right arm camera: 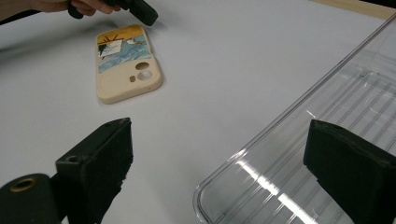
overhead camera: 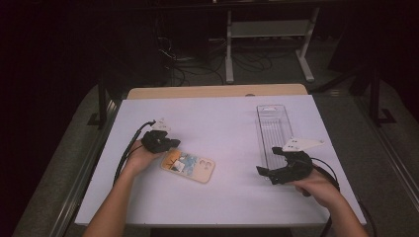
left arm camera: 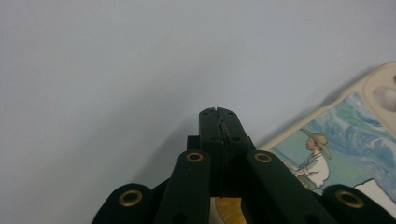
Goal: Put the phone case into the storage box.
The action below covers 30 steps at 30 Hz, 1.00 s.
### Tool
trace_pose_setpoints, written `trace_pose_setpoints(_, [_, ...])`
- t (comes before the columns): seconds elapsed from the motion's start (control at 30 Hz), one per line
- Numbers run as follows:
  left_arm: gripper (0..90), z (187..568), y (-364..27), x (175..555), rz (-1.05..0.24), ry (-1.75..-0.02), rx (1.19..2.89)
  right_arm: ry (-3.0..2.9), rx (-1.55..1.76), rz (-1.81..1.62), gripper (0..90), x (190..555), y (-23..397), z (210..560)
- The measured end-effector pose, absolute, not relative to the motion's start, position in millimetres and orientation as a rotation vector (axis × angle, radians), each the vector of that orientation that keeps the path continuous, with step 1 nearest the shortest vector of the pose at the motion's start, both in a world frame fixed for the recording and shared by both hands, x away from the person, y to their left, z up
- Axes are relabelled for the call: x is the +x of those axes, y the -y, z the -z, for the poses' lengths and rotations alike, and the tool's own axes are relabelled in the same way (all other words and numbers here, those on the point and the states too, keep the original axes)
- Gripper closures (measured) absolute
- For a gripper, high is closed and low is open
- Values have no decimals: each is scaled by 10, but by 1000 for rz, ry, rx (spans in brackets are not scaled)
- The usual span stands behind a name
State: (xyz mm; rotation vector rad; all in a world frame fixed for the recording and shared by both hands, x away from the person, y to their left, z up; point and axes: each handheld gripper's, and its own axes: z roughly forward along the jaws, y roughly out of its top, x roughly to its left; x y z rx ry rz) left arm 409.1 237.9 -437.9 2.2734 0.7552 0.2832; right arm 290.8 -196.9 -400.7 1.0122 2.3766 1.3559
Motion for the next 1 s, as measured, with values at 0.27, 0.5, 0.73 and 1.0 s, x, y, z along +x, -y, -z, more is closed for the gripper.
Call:
trace_pose_setpoints(0.27, [899, 4398, -2395, 4100, -268, -763, 2275, -2377, 1009, -1355, 76, 2908, 1970, 4009])
trace_pose_setpoints(0.5, [899, 4406, -2410, 4094, -260, -763, 2292, -2376, 1008, -1355, 76, 2907, 1971, 4009])
trace_pose_setpoints(0.73, [900, 4392, -2438, 4032, -245, -768, 2302, -2374, 1009, -1357, 77, 2905, 1973, 4009])
trace_pose_setpoints(1.0, [899, 4390, -2512, 3896, -192, -796, 2289, -2377, 1010, -1357, 77, 2907, 1972, 4009])
